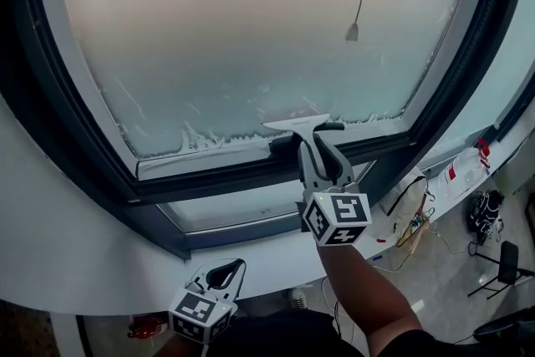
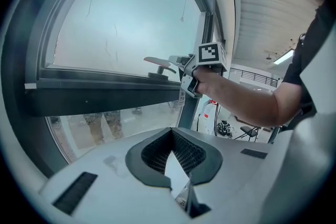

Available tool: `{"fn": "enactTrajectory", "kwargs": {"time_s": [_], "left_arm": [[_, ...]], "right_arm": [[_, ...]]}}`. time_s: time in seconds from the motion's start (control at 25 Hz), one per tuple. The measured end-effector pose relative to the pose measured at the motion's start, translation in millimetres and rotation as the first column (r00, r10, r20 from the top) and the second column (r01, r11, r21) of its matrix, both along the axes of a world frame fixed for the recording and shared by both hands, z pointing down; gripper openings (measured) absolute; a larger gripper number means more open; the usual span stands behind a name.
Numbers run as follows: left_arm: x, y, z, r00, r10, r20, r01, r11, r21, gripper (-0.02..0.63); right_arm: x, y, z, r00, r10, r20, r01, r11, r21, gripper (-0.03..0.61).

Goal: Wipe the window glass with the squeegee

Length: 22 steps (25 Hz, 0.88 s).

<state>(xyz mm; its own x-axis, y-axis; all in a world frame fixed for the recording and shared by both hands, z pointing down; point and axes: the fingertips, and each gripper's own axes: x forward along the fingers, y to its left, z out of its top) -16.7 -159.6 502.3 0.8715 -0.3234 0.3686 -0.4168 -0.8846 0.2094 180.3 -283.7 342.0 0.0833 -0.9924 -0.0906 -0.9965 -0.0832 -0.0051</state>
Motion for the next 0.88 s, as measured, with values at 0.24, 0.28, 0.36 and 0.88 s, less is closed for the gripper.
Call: {"fn": "enactTrajectory", "kwargs": {"time_s": [0.24,0.28,0.36,0.88], "left_arm": [[-6,-3,-6,1.000,-0.016,-0.012,0.016,1.000,0.000,0.000],[-8,-3,-4,1.000,-0.013,-0.007,0.013,1.000,-0.001,0.000],[-12,-3,-1,1.000,-0.011,0.000,0.011,1.000,-0.007,0.000],[-31,1,-4,0.999,-0.016,-0.040,0.015,1.000,-0.026,0.000]], "right_arm": [[0,-2,10,1.000,0.010,-0.012,-0.010,1.000,-0.023,0.092],[-1,-2,10,1.000,0.012,-0.015,-0.012,1.000,-0.023,0.092],[-1,-2,10,1.000,0.015,-0.019,-0.016,1.000,-0.026,0.092],[-7,-2,14,0.997,0.049,-0.058,-0.053,0.997,-0.061,0.092]]}}
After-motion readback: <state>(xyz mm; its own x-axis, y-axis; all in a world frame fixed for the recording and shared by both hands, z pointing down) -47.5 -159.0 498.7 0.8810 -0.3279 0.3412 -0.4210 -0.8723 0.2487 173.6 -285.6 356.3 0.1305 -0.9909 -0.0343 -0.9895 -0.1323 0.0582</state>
